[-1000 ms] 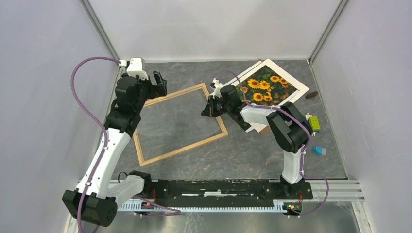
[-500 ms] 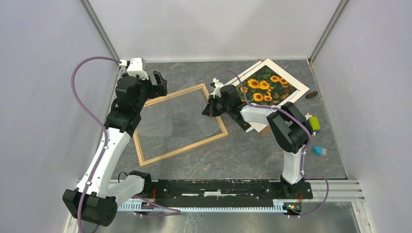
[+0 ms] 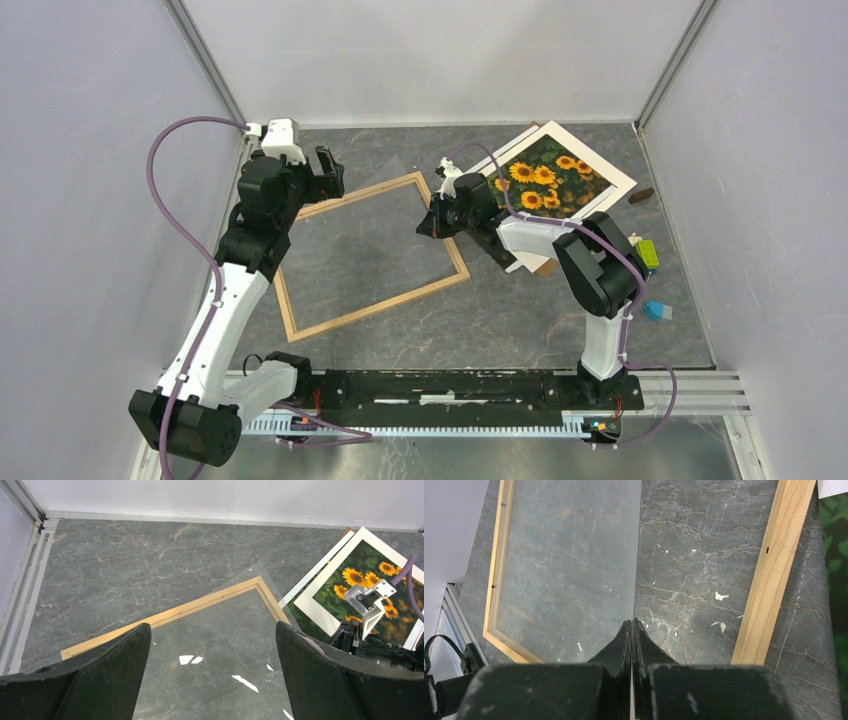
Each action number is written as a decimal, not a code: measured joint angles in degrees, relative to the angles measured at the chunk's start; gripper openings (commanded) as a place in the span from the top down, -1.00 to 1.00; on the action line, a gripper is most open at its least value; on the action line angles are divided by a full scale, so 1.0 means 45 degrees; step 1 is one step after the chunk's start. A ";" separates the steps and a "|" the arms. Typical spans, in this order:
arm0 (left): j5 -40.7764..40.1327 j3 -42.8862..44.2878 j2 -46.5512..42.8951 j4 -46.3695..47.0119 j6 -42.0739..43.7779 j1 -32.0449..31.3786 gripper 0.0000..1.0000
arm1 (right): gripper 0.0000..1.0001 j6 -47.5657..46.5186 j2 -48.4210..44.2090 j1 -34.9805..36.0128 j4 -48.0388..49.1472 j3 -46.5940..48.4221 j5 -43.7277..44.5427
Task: Put the photo into the frame
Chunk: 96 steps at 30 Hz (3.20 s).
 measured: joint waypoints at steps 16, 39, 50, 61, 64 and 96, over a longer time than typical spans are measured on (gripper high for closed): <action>0.0000 0.0000 0.0000 0.0000 0.0005 0.0000 -1.00 | 1.00 0.0107 -0.0238 0.0049 -0.0049 -0.0005 -0.0350; 0.0000 0.0000 -0.0005 0.0000 0.0005 0.0000 -1.00 | 1.00 0.0034 -0.0845 0.0335 -0.0491 -0.0010 -0.0238; 0.0000 0.0000 -0.0005 0.0000 0.0005 0.0000 -1.00 | 1.00 -0.0024 -0.0855 0.0384 -0.0471 -0.0010 -0.0291; 0.0000 0.0000 -0.0005 0.0000 0.0005 0.0000 -1.00 | 0.89 -0.0044 -0.0855 0.0447 -0.0321 -0.0010 -0.0384; 0.0000 0.0000 -0.0005 0.0000 0.0005 0.0000 -1.00 | 0.80 -0.0063 -0.0855 0.0447 -0.0311 -0.0010 -0.0384; 0.0005 0.0000 -0.0049 0.0000 0.0010 0.0000 -1.00 | -0.13 -0.1511 -0.0437 0.0505 -0.1302 0.0617 0.0374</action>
